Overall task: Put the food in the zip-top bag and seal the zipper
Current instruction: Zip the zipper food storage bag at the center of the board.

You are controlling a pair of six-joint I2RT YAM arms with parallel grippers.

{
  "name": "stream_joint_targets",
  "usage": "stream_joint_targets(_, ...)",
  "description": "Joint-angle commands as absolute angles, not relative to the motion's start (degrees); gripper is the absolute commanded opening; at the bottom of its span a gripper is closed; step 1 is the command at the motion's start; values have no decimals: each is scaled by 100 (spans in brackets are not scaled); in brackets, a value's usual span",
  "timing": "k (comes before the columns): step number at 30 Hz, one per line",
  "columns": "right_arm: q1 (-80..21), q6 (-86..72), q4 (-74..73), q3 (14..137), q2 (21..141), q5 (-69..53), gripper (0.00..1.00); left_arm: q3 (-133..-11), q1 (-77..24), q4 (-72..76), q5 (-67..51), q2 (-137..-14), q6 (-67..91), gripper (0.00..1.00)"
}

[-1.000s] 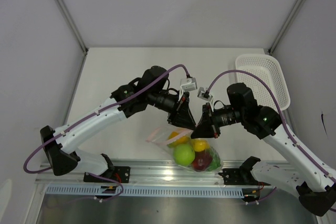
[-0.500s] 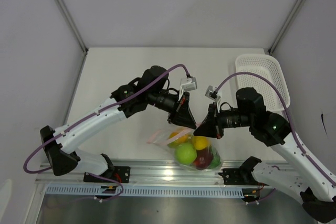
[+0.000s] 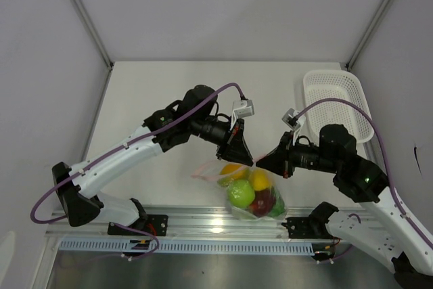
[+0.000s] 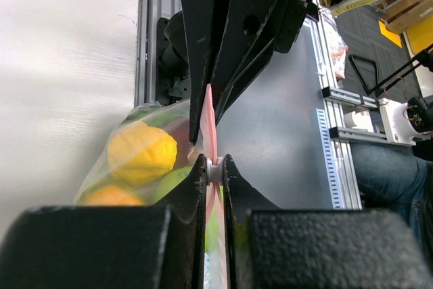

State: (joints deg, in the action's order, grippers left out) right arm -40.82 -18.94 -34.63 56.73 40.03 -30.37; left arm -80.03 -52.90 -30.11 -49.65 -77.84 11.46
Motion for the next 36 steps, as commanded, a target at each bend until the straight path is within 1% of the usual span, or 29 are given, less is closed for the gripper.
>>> stream_joint_targets(1,-3991,-2048,-2936,5739,3841,-2356,0,-8007,-5317,-3207,-5160,-7673,1046,1)
stream_joint_targets(8,-3858,-2092,-3085,5748,3727,-2399,0,-7656,-5098,-3410,-5010,-7322,914,1)
stream_joint_targets(12,-3788,-2057,-3181,5801,3709,-2627,0,-7629,-4975,-3515,-5062,-7102,861,1)
stream_joint_targets(14,-3779,-1960,-3155,5783,3796,-3073,0,-7708,-4975,-3489,-5062,-7040,844,1)
stream_joint_targets(15,-3771,-1803,-3199,5783,3875,-3677,0,-7769,-4975,-3463,-5115,-7057,852,0)
stream_joint_targets(17,-3753,-1627,-3295,5844,4243,-4199,0,-7909,-4975,-3436,-5203,-7197,896,1)
stream_joint_targets(18,-3762,-1469,-3418,5888,4376,-4610,6,-8015,-4975,-3445,-5334,-7250,905,1)
stream_joint_targets(19,-3770,-1398,-3462,6002,4499,-4771,16,-8068,-4975,-3445,-5387,-7312,914,1)
stream_joint_targets(20,-3762,-1328,-3489,6055,4683,-4920,34,-8181,-4975,-3437,-5414,-7356,940,1)
stream_joint_targets(23,-3788,-907,-3813,6389,4982,-5115,44,-8270,-4975,-3410,-5502,-7444,967,1)
stream_joint_targets(25,-3779,-591,-4165,6582,5132,-5089,46,-8367,-4975,-3419,-5572,-7488,976,1)
stream_joint_targets(27,-3779,-431,-4419,6837,5378,-5159,46,-8437,-4975,-3454,-5598,-7514,993,1)
stream_joint_targets(30,-3832,-229,-4561,7013,5633,-5405,43,-8464,-4975,-3437,-5625,-7558,1011,1)
stream_joint_targets(31,-3849,-194,-4562,7031,5686,-5449,38,-8464,-4975,-3437,-5616,-7576,1019,1)
stream_joint_targets(33,-3955,-176,-4579,7075,5791,-5458,33,-8472,-4975,-3428,-5616,-7602,1028,1)
stream_joint_targets(34,-3999,-167,-4588,7084,5818,-5467,27,-8464,-4975,-3419,-5625,-7629,1046,1)
stream_joint_targets(36,-4104,-141,-4623,7093,5888,-5502,20,-8464,-4975,-3375,-5660,-7646,1081,1)
